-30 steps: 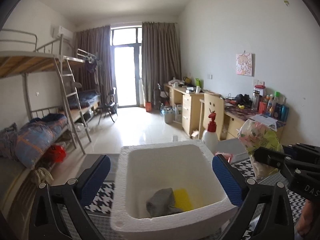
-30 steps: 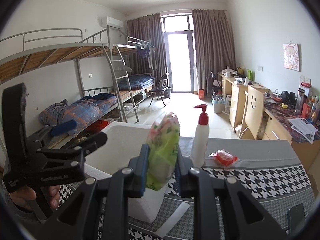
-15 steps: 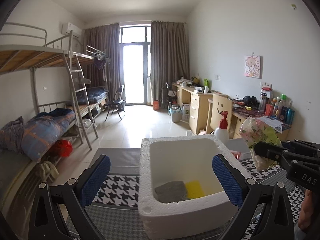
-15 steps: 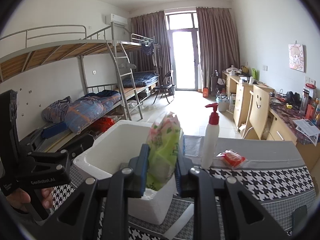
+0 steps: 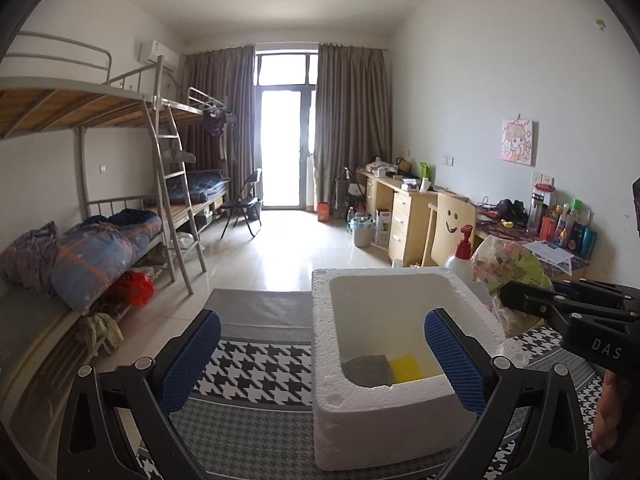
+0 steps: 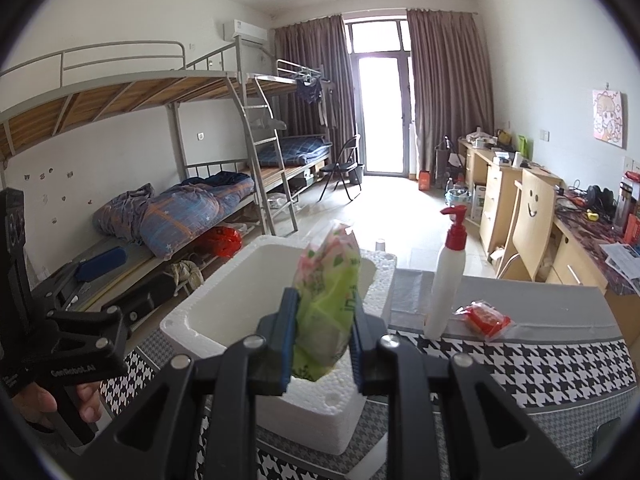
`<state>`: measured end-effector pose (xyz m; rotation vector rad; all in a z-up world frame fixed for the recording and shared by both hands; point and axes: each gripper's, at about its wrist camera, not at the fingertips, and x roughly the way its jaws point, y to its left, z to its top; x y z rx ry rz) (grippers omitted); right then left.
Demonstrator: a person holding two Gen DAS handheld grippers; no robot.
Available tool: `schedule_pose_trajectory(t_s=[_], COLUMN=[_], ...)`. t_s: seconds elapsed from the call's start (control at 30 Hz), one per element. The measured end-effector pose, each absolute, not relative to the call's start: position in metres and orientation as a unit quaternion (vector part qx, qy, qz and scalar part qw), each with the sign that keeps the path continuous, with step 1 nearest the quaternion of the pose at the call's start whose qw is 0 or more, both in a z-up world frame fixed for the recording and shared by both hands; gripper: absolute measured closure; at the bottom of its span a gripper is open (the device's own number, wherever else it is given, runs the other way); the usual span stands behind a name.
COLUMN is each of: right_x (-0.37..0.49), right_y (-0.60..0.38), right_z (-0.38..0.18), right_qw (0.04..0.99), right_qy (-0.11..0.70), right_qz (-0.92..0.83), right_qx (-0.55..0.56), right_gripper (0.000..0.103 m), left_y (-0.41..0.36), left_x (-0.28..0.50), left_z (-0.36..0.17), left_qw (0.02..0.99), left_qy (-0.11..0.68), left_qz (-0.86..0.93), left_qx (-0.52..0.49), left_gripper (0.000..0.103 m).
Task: Organize soft objects
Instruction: 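Lower the plastic bag into the foam box and open the right gripper, then withdraw both grippers from the foam box back toward the table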
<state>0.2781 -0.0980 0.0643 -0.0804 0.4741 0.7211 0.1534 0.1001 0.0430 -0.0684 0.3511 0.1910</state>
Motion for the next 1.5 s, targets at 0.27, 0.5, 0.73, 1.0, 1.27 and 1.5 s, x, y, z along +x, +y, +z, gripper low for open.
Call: schedule_pose_trajectory(t_s=[0.27,0.5,0.73,1.0,1.27,1.5], right_x=[0.283,0.287,0.292,0.301,0.303,0.290], right_y=[-0.088,-0.080,-0.067,-0.056,-0.051,-0.058], right_z=[0.062,0.059,0.058,0.051,0.048,0.057], right_qw=[0.900,0.896,0.890,0.883,0.884,0.887], right_qy=[0.241,0.252,0.261,0.279,0.284,0.264], right_qz=[0.360,0.363,0.369,0.372,0.365,0.373], right_qx=[-0.040,-0.042,-0.052,-0.058,-0.064,-0.070], right_gripper=[0.076,0.076,0.076,0.076,0.025,0.023], left_y=[0.109,0.113,0.123,0.131,0.137,0.133], left_x=[0.145,0.138,0.130,0.127,0.123,0.120], left_z=[0.042,0.039,0.037,0.037,0.035,0.038], left_qw=[0.979,0.979,0.978,0.976,0.975,0.977], left_qy=[0.168,0.165,0.160,0.157,0.158,0.157], left_qz=[0.107,0.114,0.124,0.134,0.137,0.129], left_qx=[-0.043,-0.043,-0.058,-0.067,-0.074,-0.069], left_gripper=[0.001,0.001,0.001,0.001,0.001,0.001])
